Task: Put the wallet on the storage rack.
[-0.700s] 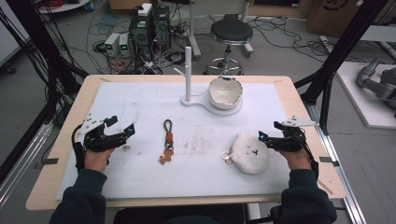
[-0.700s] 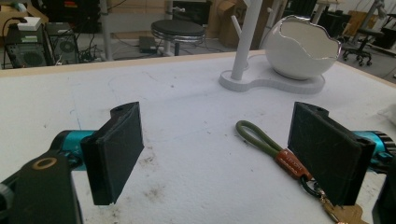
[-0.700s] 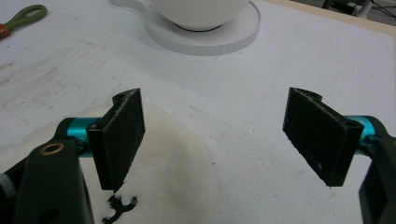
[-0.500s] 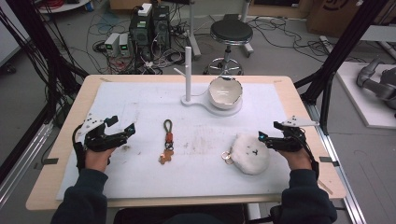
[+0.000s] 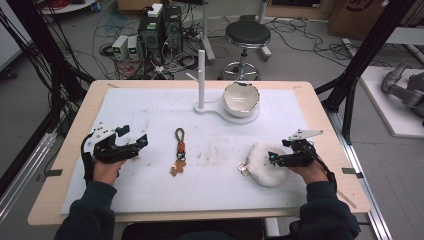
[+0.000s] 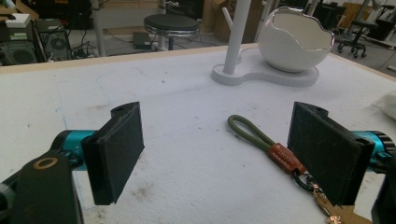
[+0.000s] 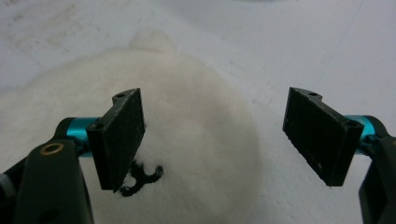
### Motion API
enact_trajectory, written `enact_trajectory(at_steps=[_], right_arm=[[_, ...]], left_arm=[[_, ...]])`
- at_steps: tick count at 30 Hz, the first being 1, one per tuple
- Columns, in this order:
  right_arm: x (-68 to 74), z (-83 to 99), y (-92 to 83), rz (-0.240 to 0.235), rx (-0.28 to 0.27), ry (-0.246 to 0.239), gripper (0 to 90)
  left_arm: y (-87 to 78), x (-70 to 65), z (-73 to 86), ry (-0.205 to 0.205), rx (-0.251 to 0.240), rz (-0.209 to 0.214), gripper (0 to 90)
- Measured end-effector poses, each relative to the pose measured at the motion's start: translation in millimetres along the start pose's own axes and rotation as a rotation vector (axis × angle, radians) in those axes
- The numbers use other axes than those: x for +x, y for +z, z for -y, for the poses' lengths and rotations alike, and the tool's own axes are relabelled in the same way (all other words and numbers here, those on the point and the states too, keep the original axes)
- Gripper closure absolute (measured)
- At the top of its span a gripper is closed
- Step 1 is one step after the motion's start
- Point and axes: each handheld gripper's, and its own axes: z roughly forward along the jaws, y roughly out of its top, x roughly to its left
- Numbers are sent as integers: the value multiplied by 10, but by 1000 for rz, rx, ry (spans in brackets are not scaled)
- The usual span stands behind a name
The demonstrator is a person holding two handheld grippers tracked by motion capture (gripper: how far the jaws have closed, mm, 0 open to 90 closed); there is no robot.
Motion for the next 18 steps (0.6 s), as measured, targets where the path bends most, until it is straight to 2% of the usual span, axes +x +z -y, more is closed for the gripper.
enact_trajectory(at_steps=[2, 5, 8, 11, 13, 15, 16, 17, 18], right_arm=[[-1, 27, 62, -15, 59, 7, 212], [3, 47, 88, -57, 89, 20, 213], [-26, 68, 131, -88, 131, 61, 225], [-53, 77, 137, -104, 125, 62, 239], [-56, 61, 127, -100, 139, 55, 341], [-49, 34, 96, -101, 158, 65, 487], [-48, 29, 85, -97, 161, 67, 589], [-55, 23, 49, -89, 149, 62, 713], [-66, 20, 26, -90, 133, 71, 758]], left_arm=[[-5, -9, 0, 3, 0, 2, 184], [18, -25, 3, 7, 7, 10, 185], [33, -30, 8, 6, 15, 9, 185], [37, -32, 10, 4, 20, 11, 187], [45, -35, 14, 5, 25, 13, 187], [49, -45, 15, 5, 27, 18, 195], [49, -45, 15, 5, 27, 18, 202], [54, -58, 14, 6, 30, 28, 210], [56, -64, 11, 8, 31, 37, 220]])
